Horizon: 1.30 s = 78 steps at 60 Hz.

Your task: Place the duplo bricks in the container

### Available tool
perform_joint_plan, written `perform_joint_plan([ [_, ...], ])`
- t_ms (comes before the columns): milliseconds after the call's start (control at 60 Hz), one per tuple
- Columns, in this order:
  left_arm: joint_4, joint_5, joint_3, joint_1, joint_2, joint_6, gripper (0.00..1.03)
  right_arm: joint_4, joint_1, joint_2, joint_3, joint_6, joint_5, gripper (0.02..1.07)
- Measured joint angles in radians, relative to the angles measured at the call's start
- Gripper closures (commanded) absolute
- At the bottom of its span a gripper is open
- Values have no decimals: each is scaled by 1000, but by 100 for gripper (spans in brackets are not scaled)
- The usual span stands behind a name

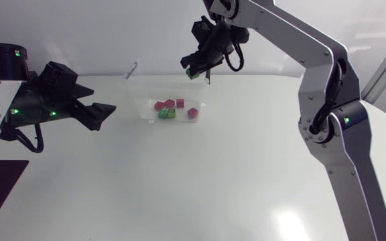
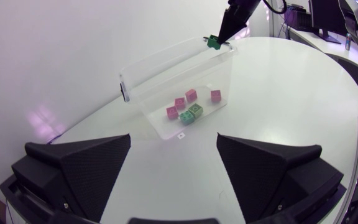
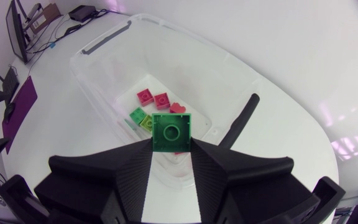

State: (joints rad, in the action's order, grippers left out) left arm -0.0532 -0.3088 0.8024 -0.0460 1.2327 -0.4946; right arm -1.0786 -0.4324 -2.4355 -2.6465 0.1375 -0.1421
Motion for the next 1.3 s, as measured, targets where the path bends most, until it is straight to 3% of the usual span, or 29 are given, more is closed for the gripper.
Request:
perform_joint_plan([
  [83, 0, 0, 0, 0, 0, 0, 7, 0, 3, -3, -10, -4, 11, 73],
  [117, 0, 0, -1, 0, 0, 0, 7, 1, 3, -5, -13, -4, 13, 56],
  [183, 0, 0, -3, 0, 0, 0, 7, 1, 3, -6, -16, -4, 20, 8],
  [200, 0, 0, -4, 0, 0, 0, 7, 1, 3, -6, -16, -4, 23, 5],
  [517, 0, 0, -6, 0, -32, 0, 6, 11, 2, 15, 14, -8, 50, 6],
  [867, -38, 8, -32, 6, -149, 2, 5, 370, 14, 557, 723, -19, 95, 6],
  [1017, -67, 110, -39, -2, -212, 17, 5, 453, 69, 771, 964, -19, 95, 6],
  [1300, -100, 135, -93, 25, -306, 51, 4, 558, 163, 1098, 1382, -19, 148, 6],
])
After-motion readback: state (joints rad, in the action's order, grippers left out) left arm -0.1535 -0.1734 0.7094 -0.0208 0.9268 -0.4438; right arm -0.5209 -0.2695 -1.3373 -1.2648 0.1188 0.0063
